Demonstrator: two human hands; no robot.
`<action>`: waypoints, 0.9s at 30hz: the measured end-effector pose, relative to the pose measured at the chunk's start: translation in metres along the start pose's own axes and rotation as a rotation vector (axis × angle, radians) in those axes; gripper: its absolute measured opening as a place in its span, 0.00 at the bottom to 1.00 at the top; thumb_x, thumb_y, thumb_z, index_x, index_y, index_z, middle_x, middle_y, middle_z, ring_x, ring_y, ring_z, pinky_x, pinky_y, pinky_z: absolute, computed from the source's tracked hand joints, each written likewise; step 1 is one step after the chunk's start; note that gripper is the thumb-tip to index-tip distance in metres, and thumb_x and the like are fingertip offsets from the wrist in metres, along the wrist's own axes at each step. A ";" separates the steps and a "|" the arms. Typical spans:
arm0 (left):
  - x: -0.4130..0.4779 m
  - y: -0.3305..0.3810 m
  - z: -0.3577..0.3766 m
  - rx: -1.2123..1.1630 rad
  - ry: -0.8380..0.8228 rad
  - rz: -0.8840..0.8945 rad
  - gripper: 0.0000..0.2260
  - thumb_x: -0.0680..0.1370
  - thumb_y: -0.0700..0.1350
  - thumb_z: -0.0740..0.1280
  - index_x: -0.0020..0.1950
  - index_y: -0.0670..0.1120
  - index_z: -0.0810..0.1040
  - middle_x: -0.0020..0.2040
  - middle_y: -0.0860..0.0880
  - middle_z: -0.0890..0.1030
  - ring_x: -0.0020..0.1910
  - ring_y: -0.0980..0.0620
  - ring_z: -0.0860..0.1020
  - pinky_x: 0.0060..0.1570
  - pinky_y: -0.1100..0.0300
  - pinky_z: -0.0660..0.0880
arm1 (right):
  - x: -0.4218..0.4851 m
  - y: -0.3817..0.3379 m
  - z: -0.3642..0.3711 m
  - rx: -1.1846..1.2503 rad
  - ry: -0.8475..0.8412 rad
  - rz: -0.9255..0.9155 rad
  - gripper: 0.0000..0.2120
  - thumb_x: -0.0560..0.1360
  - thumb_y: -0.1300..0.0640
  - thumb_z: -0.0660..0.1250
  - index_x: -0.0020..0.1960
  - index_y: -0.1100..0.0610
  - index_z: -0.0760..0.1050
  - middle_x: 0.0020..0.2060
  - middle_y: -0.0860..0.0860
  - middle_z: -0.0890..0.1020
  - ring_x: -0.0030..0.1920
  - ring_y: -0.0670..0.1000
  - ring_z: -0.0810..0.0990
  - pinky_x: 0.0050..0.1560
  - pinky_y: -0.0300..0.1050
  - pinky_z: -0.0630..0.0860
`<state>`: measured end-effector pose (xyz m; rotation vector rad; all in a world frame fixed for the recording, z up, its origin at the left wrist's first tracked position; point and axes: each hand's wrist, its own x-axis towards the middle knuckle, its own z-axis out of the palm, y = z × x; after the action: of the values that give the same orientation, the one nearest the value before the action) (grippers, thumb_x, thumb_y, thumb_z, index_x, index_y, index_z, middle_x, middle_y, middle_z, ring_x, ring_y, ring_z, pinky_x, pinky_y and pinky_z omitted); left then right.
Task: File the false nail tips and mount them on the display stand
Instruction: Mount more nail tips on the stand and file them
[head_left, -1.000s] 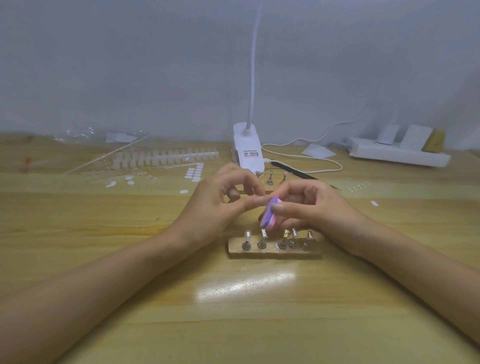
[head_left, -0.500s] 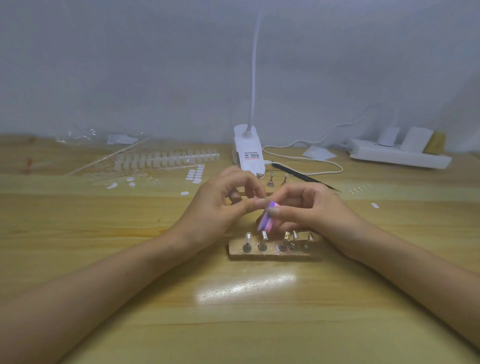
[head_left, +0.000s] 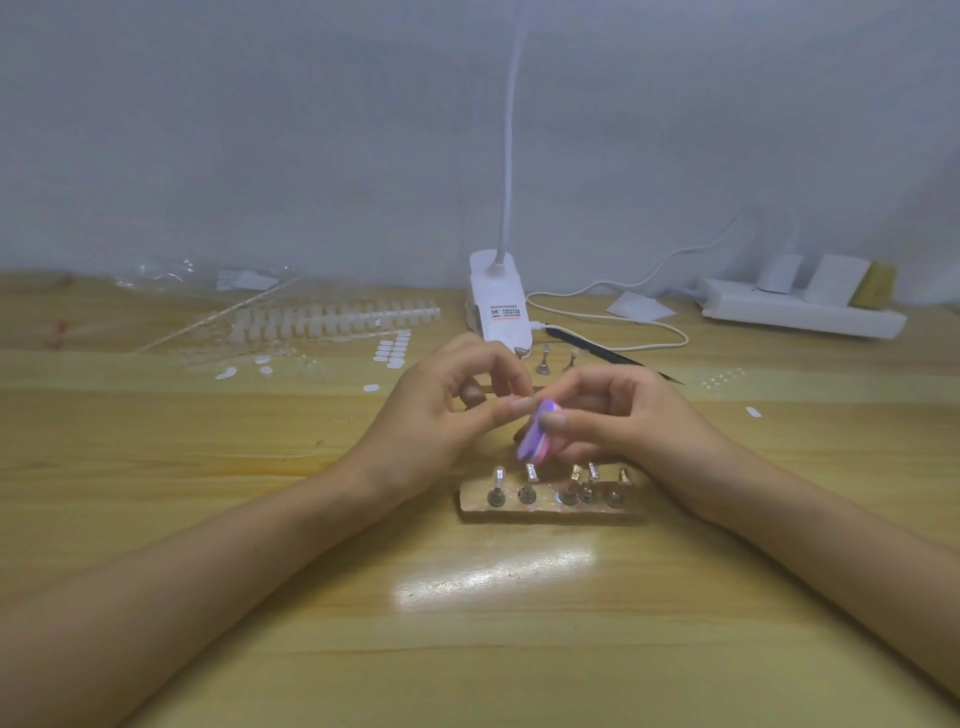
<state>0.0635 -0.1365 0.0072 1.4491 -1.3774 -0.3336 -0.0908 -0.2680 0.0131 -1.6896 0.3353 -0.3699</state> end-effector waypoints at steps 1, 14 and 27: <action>0.000 0.000 0.000 0.000 -0.011 0.000 0.07 0.76 0.40 0.72 0.41 0.50 0.79 0.44 0.53 0.76 0.39 0.62 0.72 0.45 0.70 0.69 | 0.001 0.001 -0.001 0.042 0.041 -0.017 0.11 0.70 0.55 0.73 0.50 0.59 0.82 0.45 0.59 0.87 0.45 0.54 0.87 0.47 0.44 0.83; -0.003 0.002 -0.001 -0.018 -0.023 -0.019 0.06 0.75 0.41 0.73 0.41 0.52 0.80 0.46 0.51 0.75 0.37 0.60 0.71 0.47 0.71 0.69 | 0.002 0.001 -0.005 0.073 0.035 0.004 0.11 0.72 0.54 0.74 0.51 0.58 0.82 0.46 0.59 0.86 0.42 0.55 0.87 0.33 0.37 0.78; 0.000 -0.001 -0.001 -0.008 0.004 0.000 0.05 0.75 0.41 0.73 0.42 0.49 0.80 0.46 0.48 0.77 0.41 0.56 0.74 0.47 0.66 0.71 | 0.000 0.002 -0.003 0.008 -0.030 -0.009 0.10 0.72 0.53 0.73 0.50 0.58 0.81 0.44 0.57 0.87 0.44 0.54 0.87 0.44 0.41 0.82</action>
<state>0.0642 -0.1364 0.0071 1.4418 -1.3714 -0.3354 -0.0926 -0.2709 0.0117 -1.6877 0.3044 -0.3516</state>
